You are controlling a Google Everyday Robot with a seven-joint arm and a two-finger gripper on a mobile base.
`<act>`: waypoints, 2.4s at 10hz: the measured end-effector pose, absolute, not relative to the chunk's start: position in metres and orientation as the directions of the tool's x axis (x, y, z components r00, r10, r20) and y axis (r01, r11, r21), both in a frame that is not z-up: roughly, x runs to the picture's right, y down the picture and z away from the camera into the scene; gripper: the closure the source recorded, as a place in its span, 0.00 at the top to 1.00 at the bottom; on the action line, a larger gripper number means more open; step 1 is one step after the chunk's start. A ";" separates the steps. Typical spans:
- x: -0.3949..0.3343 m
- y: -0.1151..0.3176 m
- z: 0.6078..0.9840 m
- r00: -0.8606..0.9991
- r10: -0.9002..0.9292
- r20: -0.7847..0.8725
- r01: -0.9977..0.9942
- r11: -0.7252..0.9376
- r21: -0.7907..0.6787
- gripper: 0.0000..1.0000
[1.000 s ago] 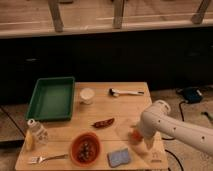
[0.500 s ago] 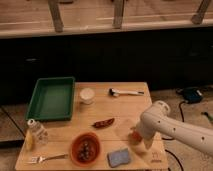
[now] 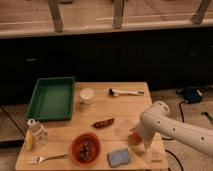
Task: Place apple in paper cup
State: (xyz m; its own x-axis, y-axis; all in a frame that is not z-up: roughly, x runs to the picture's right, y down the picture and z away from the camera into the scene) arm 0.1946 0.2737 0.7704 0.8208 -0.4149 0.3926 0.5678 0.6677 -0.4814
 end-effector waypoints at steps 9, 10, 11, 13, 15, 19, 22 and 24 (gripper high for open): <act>0.190 0.272 0.768 0.817 -0.420 0.395 0.574 0.657 -0.489 0.29; 0.190 0.269 0.767 0.817 -0.420 0.395 0.574 0.658 -0.488 0.22; 0.189 0.266 0.764 0.817 -0.421 0.394 0.574 0.659 -0.487 0.14; 0.187 0.250 0.752 0.818 -0.425 0.387 0.573 0.657 -0.490 0.06; 0.174 0.230 0.741 0.814 -0.437 0.384 0.580 0.655 -0.484 0.06; 0.163 0.212 0.731 0.810 -0.449 0.377 0.586 0.650 -0.485 0.06; 0.167 0.214 0.724 0.809 -0.442 0.387 0.586 0.652 -0.481 0.11; 0.163 0.217 0.725 0.803 -0.446 0.394 0.593 0.654 -0.470 0.11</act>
State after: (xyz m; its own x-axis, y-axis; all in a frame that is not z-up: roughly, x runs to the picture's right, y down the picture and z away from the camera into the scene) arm 0.1630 0.2171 0.7253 0.8035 -0.4459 0.3944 0.5933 0.6537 -0.4697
